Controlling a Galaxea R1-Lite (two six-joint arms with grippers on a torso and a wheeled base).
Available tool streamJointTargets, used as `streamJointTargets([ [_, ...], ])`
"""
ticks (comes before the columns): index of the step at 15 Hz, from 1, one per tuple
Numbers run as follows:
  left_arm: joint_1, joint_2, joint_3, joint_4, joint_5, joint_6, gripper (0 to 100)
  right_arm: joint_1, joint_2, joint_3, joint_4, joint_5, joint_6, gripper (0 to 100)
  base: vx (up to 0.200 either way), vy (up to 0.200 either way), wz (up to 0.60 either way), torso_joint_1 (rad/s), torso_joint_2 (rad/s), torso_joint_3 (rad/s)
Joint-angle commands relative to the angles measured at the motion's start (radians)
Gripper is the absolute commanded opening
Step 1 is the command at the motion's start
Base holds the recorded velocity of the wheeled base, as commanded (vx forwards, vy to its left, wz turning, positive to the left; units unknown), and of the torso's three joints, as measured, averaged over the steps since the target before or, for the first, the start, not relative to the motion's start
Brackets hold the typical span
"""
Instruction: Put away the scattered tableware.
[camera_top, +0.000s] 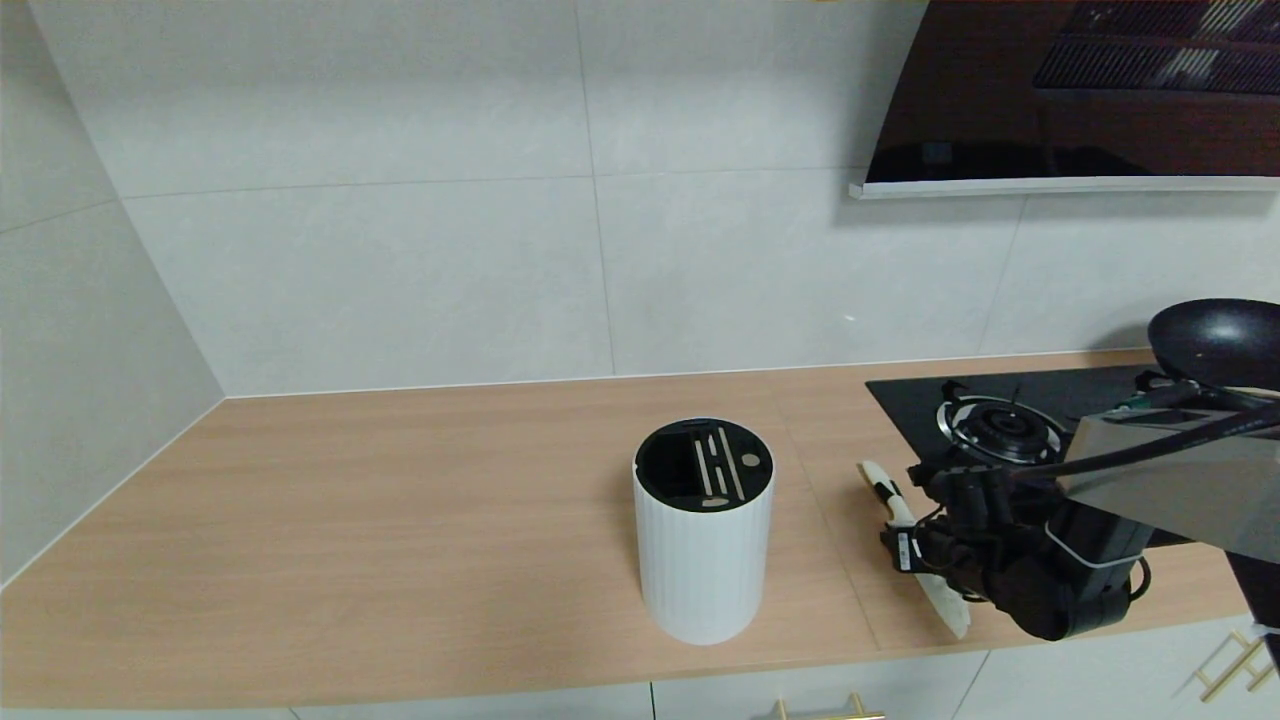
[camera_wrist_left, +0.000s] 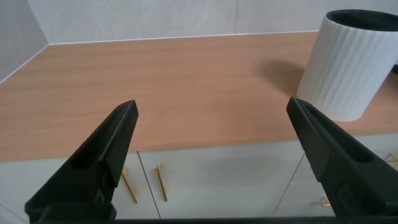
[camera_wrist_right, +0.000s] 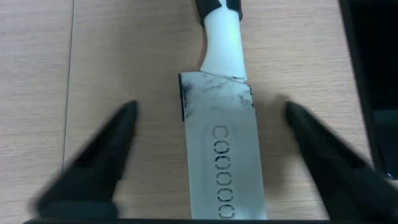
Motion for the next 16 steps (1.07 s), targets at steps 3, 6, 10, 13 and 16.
streamJointTargets([
  [3, 0.0, 0.0, 0.0, 0.0, 0.0, 0.0, 100, 0.0, 0.005, -0.001, -0.001, 0.0, 0.0, 0, 0.0, 0.0, 0.0, 0.0, 0.0, 0.0],
  [6, 0.0, 0.0, 0.0, 0.0, 0.0, 0.0, 100, 0.0, 0.006, -0.009, -0.001, 0.0, 0.0, 0, 0.0, 0.0, 0.0, 0.0, 0.0, 0.0],
  [10, 0.0, 0.0, 0.0, -0.002, 0.0, 0.0, 100, -0.001, -0.081, 0.01, 0.001, -0.001, 0.003, 0, 0.0, 0.0, 0.0, 0.0, 0.0, 0.0],
  [13, 0.0, 0.0, 0.0, 0.0, 0.0, 0.0, 100, 0.0, -0.25, 0.06, 0.018, -0.001, 0.003, 0, 0.0, 0.0, 0.0, 0.0, 0.0, 0.0],
  [16, 0.0, 0.0, 0.0, 0.0, 0.0, 0.0, 100, 0.005, -0.419, 0.086, 0.09, 0.0, 0.003, 0, 0.0, 0.0, 0.0, 0.0, 0.0, 0.0],
])
